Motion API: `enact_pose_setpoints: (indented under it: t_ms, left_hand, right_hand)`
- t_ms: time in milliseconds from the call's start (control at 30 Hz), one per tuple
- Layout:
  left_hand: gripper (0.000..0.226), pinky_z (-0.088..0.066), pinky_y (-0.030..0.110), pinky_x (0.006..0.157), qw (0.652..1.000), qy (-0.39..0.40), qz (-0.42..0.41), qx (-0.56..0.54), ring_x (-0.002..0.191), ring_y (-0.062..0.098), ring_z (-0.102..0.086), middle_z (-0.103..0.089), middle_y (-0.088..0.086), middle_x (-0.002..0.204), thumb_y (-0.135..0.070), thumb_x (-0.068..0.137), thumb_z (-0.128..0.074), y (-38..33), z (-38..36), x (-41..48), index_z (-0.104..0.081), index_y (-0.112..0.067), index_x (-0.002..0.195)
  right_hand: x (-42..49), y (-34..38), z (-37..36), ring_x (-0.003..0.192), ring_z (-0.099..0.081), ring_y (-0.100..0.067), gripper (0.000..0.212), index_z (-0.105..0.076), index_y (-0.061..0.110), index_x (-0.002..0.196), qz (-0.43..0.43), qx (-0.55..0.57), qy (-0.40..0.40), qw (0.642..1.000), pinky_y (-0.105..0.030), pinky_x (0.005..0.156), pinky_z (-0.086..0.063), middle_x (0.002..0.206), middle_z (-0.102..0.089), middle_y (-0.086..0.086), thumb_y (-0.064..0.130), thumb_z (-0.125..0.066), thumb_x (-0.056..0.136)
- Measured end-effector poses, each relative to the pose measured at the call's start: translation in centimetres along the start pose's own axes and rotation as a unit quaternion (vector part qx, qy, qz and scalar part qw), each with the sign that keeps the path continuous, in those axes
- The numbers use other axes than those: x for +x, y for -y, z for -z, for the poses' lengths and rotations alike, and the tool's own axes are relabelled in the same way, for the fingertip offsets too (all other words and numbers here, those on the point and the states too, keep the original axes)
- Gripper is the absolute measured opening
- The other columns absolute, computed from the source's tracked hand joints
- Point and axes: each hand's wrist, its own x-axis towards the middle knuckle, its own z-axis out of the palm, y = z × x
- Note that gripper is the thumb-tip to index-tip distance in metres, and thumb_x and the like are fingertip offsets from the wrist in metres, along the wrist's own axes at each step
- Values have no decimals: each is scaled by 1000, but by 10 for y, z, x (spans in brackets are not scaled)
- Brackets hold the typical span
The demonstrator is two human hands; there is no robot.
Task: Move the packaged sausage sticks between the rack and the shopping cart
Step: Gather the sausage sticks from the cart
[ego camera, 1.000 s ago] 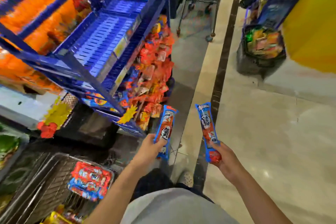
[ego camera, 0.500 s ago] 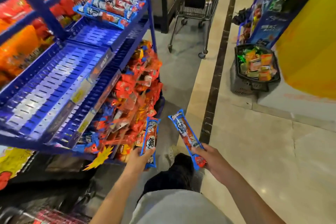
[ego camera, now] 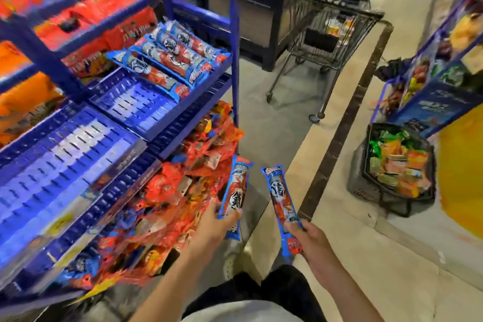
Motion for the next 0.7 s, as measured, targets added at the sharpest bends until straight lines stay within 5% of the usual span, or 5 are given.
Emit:
enact_pose_setpoints:
  t_ms: [133, 267, 367, 533, 700]
  left_hand:
    - [31, -55, 39, 54, 990, -65, -29, -120, 64, 23, -65, -67, 12, 89, -28, 83, -76, -45, -17, 15, -55, -14, 101]
    - [21, -45, 25, 42, 967, -168, -79, -173, 67, 17, -63, -68, 6, 86, -40, 93, -59, -89, -15, 19, -58, -20, 99]
    - [22, -51, 29, 51, 933, -252, -117, -230, 66, 17, -64, -68, 6, 84, -39, 92, -58, -126, 2, 18, -58, -17, 98]
    - [30, -55, 49, 74, 898, -353, -146, -220, 85, 30, -70, -74, 2, 88, -57, 71, -69, -171, 47, 19, -65, -32, 87]
    - [19, -52, 34, 66, 851, -455, -147, -219, 76, 18, -65, -71, -1, 80, -40, 87, -68, -202, 99, 32, -69, -22, 80]
  right_hand:
    - [33, 73, -19, 60, -61, -8, 12, -72, 13, 97, 61, -43, 62, 995, -21, 54, -49, 75, -69, -2, 20, -71, 88]
    - [72, 138, -45, 69, -62, -9, 14, -71, 11, 95, 117, -101, 159, 975, -20, 61, -49, 81, -71, -2, 22, -73, 86]
    - [100, 185, -72, 83, -64, -3, 30, -67, 17, 110, 157, -150, 226, 950, -13, 72, -49, 95, -73, 7, 26, -76, 82]
    - [143, 261, -144, 83, -61, -6, 44, -64, 24, 108, 248, -274, 329, 869, -29, 77, -49, 89, -68, 10, 46, -75, 71]
    - [169, 314, -231, 95, -58, -9, 53, -59, 20, 121, 322, -371, 377, 785, -26, 85, -47, 101, -61, 7, 45, -77, 78]
